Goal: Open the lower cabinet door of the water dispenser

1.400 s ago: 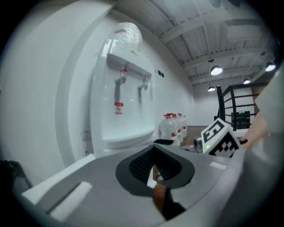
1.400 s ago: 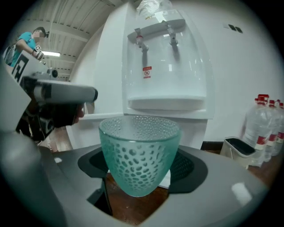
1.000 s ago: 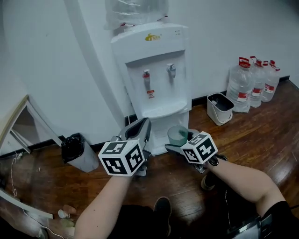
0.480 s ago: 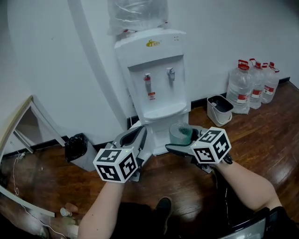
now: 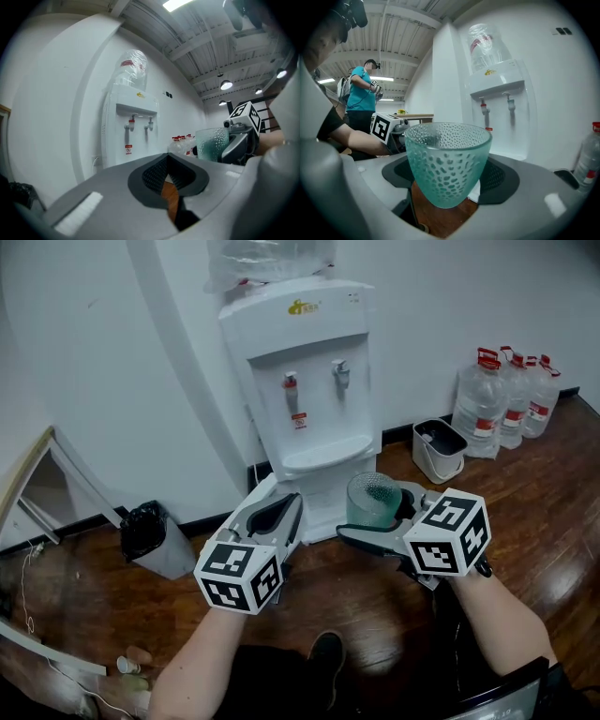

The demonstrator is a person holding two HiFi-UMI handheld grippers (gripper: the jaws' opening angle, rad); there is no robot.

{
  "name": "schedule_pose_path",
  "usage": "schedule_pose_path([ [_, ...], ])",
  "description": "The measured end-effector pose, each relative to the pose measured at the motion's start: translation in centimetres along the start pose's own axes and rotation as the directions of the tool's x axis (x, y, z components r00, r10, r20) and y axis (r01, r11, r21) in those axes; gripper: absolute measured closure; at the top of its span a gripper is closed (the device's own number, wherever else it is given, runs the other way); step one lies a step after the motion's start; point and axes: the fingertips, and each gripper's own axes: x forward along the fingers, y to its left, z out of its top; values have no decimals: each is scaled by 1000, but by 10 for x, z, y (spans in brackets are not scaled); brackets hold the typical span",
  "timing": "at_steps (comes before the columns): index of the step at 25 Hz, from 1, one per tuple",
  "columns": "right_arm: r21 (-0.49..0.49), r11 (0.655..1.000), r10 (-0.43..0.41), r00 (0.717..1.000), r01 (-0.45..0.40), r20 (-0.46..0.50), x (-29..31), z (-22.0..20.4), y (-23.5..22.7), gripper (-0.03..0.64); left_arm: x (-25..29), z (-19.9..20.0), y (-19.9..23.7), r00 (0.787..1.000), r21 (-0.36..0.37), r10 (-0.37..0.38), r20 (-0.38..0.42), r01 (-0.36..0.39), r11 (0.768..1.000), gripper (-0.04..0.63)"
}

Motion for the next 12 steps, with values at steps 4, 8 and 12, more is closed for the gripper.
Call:
schedule_pose_path([
  [4,-41,999,-37,999,36,-24,-1,-6,-4,239,4,-2,-13,1000,15,-21,12,21,1000,403],
  [8,-15,999,-43,999,43,-31,-1,-9,-4,239,7,-2,-19,999,20,-43,14,42,999,403],
  [12,-19,998,-58,998,58,-39,0,-12,-4,239,7,-7,-13,999,7,-38,4,38,999,402],
])
